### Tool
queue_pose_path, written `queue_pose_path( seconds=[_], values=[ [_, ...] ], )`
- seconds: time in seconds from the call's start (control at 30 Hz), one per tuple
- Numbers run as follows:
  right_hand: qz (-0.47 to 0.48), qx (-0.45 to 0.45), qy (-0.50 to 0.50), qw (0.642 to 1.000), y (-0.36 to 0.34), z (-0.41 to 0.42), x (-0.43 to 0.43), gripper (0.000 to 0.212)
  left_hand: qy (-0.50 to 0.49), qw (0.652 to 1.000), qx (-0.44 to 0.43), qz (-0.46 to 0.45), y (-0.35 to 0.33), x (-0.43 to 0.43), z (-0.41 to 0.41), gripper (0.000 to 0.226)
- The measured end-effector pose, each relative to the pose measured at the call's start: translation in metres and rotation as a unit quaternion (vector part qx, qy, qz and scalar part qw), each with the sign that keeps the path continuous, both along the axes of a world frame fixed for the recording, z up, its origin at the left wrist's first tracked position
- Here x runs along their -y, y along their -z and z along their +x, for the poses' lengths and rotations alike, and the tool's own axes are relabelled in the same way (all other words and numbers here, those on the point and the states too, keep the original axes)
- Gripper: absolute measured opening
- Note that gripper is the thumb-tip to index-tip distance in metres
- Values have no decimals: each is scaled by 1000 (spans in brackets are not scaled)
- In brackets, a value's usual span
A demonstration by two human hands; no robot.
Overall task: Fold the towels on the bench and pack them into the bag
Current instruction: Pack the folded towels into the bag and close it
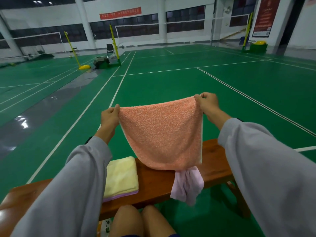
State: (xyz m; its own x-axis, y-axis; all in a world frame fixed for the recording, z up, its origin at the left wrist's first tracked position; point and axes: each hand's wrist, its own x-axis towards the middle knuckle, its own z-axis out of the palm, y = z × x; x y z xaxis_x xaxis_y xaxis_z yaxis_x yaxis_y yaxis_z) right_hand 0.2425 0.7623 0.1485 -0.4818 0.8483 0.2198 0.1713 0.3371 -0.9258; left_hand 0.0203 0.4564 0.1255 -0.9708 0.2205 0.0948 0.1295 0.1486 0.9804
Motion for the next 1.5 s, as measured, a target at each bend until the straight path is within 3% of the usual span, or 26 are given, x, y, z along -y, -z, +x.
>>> queue_pose_path(
  seconds=[0.17,0.33,0.5,0.67,0.8,0.9,1.07,1.27,1.37,1.5],
  values=[
    [-31,-2,-14,999,-7,-2,10,27,0,1000,-13,-23,-15,2,-5,31],
    [-124,-93,-31,987,-37,2,22,20,31,998,-15,56,-50,-1,-1,25],
    [-156,-99,-70,980,-30,17,41,21,54,992,-6,110,-39,5,20,28],
    [-135,-62,-56,987,19,52,36,22,33,998,5,52,17,26,56,30],
    [-189,-44,-40,980,88,85,35,36,69,996,51,8,65,39,92,29],
    [-221,-4,-10,975,135,111,51,27,100,989,56,-94,97,50,109,35],
    [-237,130,-66,960,169,141,64,14,194,938,69,-280,129,68,130,42],
    [-196,155,-58,967,183,133,59,15,121,945,2,-304,151,62,120,39],
    [-142,172,-59,973,182,121,53,18,73,948,-52,-307,159,55,113,38],
    [-46,201,-50,977,176,93,39,31,35,949,-57,-307,172,45,96,39]
  ],
)
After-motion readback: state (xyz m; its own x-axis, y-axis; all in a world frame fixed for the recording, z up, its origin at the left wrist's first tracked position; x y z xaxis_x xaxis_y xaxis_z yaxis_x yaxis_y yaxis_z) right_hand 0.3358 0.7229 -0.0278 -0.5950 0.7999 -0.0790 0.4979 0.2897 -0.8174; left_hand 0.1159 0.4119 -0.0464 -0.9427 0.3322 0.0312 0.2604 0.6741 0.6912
